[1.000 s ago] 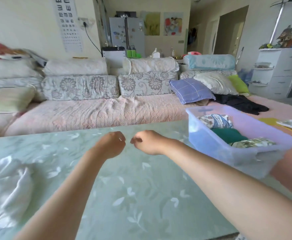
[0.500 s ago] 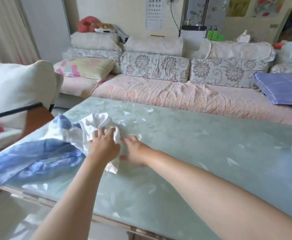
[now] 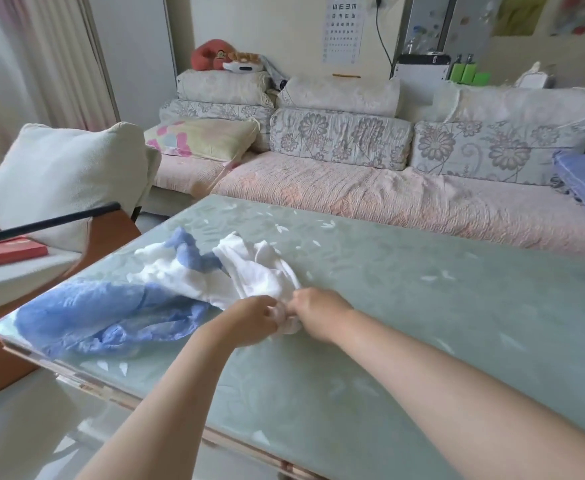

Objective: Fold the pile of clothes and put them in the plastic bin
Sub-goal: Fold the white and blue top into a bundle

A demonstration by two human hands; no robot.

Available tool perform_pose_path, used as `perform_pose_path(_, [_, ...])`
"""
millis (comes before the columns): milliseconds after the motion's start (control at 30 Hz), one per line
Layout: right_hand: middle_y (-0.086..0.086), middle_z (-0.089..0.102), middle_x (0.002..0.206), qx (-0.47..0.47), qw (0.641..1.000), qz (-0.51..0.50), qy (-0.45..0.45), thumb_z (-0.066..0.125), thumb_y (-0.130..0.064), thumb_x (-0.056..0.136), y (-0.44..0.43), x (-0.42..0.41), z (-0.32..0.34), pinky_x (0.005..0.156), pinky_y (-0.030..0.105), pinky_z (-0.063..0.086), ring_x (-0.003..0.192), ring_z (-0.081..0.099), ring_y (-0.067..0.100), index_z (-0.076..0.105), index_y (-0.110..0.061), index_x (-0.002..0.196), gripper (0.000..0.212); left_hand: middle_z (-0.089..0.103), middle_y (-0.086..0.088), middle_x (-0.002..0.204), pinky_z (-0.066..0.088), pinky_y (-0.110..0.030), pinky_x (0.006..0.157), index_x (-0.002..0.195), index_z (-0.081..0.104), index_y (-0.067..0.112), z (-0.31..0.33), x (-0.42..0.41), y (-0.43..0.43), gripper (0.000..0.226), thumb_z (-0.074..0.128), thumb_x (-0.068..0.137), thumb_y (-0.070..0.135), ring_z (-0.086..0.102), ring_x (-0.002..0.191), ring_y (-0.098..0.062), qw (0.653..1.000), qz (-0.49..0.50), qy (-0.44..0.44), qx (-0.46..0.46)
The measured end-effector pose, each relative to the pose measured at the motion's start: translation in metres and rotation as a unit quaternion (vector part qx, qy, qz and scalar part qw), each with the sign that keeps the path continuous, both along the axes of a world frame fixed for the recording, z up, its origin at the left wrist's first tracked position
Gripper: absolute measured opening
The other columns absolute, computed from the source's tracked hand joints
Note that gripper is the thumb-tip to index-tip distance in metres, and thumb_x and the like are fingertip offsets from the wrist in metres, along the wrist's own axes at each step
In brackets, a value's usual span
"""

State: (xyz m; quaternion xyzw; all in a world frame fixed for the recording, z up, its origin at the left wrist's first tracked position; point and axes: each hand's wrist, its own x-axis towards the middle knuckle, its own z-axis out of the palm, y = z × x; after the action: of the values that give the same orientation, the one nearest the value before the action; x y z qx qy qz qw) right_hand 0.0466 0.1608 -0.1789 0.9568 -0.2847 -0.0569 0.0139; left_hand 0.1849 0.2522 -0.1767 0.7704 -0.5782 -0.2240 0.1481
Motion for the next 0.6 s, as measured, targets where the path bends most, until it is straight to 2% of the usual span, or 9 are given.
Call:
perform_pose_path(67, [0.003, 0.058, 0.123, -0.025, 0.999, -0.034, 0.020, 0.052, -0.016, 0.095, -0.010, -0.041, 0.006, 0.085, 0.033, 0.047, 0.115, 0.060, 0.028, 0.066, -0.030, 0.118, 0.030, 0.058, 0.006, 0.130, 0.046, -0.024, 0.091, 0.139, 0.048, 0.029, -0.003, -0.017, -0.008, 0.047, 0.057, 0.093, 0.025, 0.058, 0.111, -0.016, 0.999, -0.041, -0.002, 0.009])
perform_pose_path(133, [0.003, 0.061, 0.124, -0.035, 0.996, -0.075, 0.036, 0.051, -0.016, 0.092, -0.017, -0.086, 0.010, 0.086, 0.033, 0.048, 0.115, 0.061, 0.028, 0.068, -0.028, 0.113, 0.029, 0.051, 0.005, 0.140, 0.040, -0.026, 0.102, 0.145, 0.041, 0.032, -0.006, -0.037, -0.019, 0.055, 0.058, 0.093, 0.024, 0.052, 0.122, -0.017, 0.997, -0.072, -0.037, 0.002])
perform_pose_path(267, [0.002, 0.060, 0.127, -0.040, 0.986, -0.154, 0.056, 0.050, -0.017, 0.092, -0.024, -0.171, 0.016, 0.087, 0.034, 0.048, 0.116, 0.060, 0.028, 0.068, -0.029, 0.111, 0.029, 0.039, 0.001, 0.150, 0.035, -0.033, 0.110, 0.148, 0.037, 0.035, -0.006, -0.085, -0.043, 0.062, 0.055, 0.090, 0.019, 0.040, 0.135, -0.022, 0.988, -0.123, -0.093, -0.031])
perform_pose_path(400, [0.001, 0.059, 0.129, -0.077, 0.968, -0.223, 0.083, 0.047, -0.021, 0.097, -0.030, -0.244, 0.020, 0.089, 0.032, 0.048, 0.119, 0.060, 0.026, 0.066, -0.028, 0.116, 0.028, 0.025, 0.005, 0.157, 0.015, -0.035, 0.118, 0.151, 0.032, 0.034, -0.006, -0.132, -0.062, 0.071, 0.058, 0.086, 0.020, 0.018, 0.143, -0.021, 0.956, -0.187, -0.202, -0.099])
perform_pose_path(467, [0.001, 0.059, 0.132, -0.087, 0.953, -0.271, 0.101, 0.047, -0.024, 0.099, -0.035, -0.275, 0.018, 0.091, 0.032, 0.048, 0.121, 0.060, 0.026, 0.065, -0.026, 0.121, 0.029, 0.014, 0.003, 0.161, 0.007, -0.038, 0.118, 0.152, 0.026, 0.035, -0.003, -0.150, -0.069, 0.080, 0.062, 0.082, 0.023, 0.007, 0.148, -0.021, 0.940, -0.191, -0.256, -0.116])
perform_pose_path(533, [0.000, 0.059, 0.135, -0.096, 0.933, -0.320, 0.132, 0.046, -0.030, 0.099, -0.040, -0.299, 0.017, 0.098, 0.033, 0.044, 0.126, 0.056, 0.024, 0.063, -0.025, 0.126, 0.032, -0.003, 0.000, 0.163, 0.004, -0.049, 0.119, 0.154, 0.013, 0.037, 0.001, -0.164, -0.075, 0.088, 0.062, 0.082, 0.025, -0.006, 0.150, -0.024, 0.939, -0.162, -0.282, -0.115])
perform_pose_path(600, [0.000, 0.057, 0.138, -0.102, 0.911, -0.354, 0.185, 0.041, -0.041, 0.097, -0.045, -0.309, 0.019, 0.108, 0.043, 0.030, 0.134, 0.046, 0.024, 0.060, -0.027, 0.130, 0.040, -0.017, -0.001, 0.162, 0.008, -0.056, 0.118, 0.154, -0.004, 0.039, 0.005, -0.170, -0.080, 0.094, 0.059, 0.085, 0.029, -0.013, 0.150, -0.029, 0.948, -0.116, -0.277, -0.103])
